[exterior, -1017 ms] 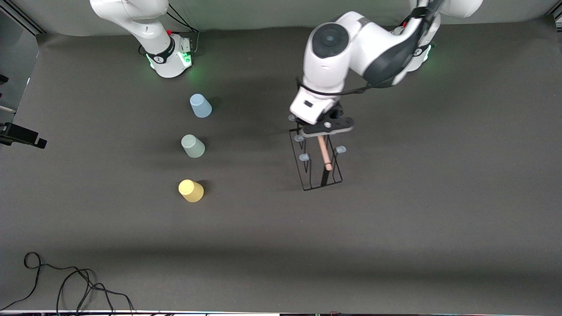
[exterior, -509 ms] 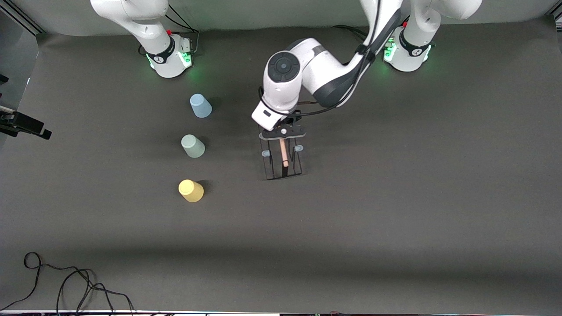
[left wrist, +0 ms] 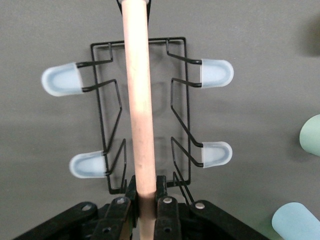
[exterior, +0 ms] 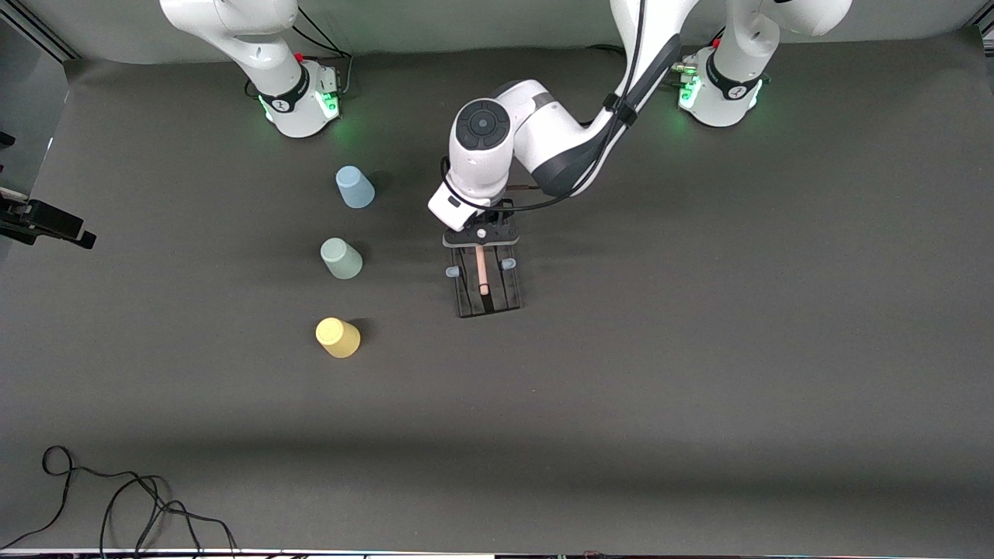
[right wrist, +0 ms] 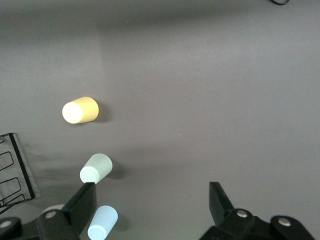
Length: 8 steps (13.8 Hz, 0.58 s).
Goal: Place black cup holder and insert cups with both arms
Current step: 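Carry the black rack with the left gripper toward the table center, then set the rack down, open the left gripper and withdraw it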
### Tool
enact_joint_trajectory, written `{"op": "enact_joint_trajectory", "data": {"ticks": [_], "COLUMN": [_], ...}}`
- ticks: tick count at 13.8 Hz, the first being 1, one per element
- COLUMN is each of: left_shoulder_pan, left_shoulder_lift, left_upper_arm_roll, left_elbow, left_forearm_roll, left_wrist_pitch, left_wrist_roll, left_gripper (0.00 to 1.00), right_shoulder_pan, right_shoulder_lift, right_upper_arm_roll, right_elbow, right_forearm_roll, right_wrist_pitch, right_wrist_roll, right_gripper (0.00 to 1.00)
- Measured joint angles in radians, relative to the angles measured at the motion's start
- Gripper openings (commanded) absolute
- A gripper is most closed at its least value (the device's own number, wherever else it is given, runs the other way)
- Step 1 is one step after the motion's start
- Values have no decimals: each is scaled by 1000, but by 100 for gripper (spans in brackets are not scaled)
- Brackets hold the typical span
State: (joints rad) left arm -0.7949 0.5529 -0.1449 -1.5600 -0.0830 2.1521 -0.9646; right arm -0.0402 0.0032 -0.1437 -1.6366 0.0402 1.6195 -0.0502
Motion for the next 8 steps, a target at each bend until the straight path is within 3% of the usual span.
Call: {"op": "enact_joint_trajectory", "data": {"ticks": [1, 3, 5, 7, 8], "left_shoulder_pan": [0, 0, 0, 1, 3], "left_shoulder_lift": [6, 8, 7, 7, 5], "left_upper_arm_roll": [1, 1, 3, 5, 7], "left_elbow": [0, 1, 4, 14, 21], "left_forearm_roll": [2, 3, 3, 3, 3], "left_wrist_pitch": [0, 1, 2, 1, 0], "left_wrist_roll": [1, 0, 0, -1, -2], "left_gripper": [0, 29, 48, 94, 100], "right_shoulder_pan": [0, 0, 0, 0, 0], "right_shoulder_lift": [0, 2, 3, 5, 7], "right_upper_arm_roll": [-1, -1, -1, -2, -2], "right_elbow": [0, 0, 0, 0, 0], "right_forearm_roll": [0, -1, -2, -2, -2], "right_wrist_pitch": [0, 0, 0, 0, 0], "right_wrist_roll": [0, 0, 0, 0, 0], "right_gripper": [100, 100, 100, 100, 100]}}
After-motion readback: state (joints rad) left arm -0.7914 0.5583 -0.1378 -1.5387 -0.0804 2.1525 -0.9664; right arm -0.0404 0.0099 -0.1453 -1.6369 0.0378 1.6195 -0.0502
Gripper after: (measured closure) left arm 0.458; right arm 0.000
